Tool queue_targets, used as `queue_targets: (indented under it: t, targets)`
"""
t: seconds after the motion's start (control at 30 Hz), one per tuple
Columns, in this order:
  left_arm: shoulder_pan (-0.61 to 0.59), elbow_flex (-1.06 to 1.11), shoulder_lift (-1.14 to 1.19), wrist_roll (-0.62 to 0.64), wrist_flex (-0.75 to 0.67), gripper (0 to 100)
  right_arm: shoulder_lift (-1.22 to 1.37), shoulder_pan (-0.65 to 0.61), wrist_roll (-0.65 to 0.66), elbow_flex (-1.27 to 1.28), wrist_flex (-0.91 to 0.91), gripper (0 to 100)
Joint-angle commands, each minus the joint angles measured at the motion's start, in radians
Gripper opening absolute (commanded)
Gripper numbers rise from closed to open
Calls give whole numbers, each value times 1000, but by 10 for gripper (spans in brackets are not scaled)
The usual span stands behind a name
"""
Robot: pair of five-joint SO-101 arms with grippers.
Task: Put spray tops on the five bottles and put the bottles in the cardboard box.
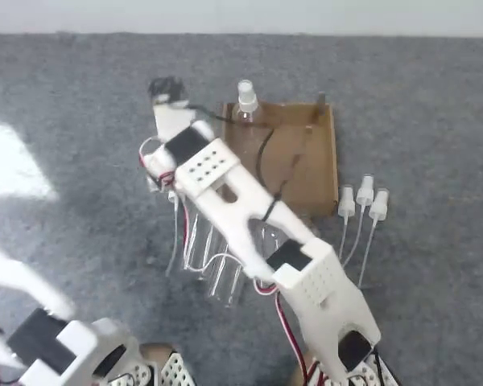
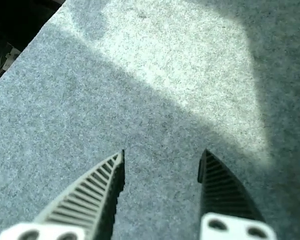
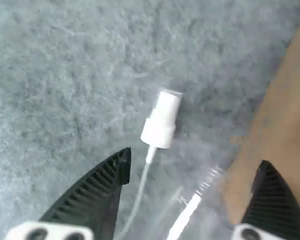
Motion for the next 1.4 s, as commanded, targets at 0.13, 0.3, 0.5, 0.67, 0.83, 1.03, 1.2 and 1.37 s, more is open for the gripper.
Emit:
queue_targets:
  t: [0.13, 0.3, 0.5, 0.67, 0.83, 1.03, 1.2, 1.37]
  targets:
    - [110, -51, -17, -55, 160, 224, -213, 113, 425, -224, 374, 347]
    - [195, -47, -43, -64, 276, 224, -387, 245, 511, 21, 375, 346]
    - [311, -16, -161, -78, 400, 224, -719, 464, 637, 373, 374, 346]
    - [468, 140, -313, -69, 404, 224, -901, 598, 706, 746, 341, 348]
    - [601, 294, -450, 48, 331, 224, -969, 572, 698, 1022, 214, 349]
    - [649, 437, -572, 58, 305, 224, -974, 545, 623, 1224, 31, 349]
    - [641, 518, -632, 54, 252, 224, -989, 526, 597, 1249, -2, 348]
    - [640, 587, -677, 52, 249, 224, -1043, 734, 707, 1131, 33, 348]
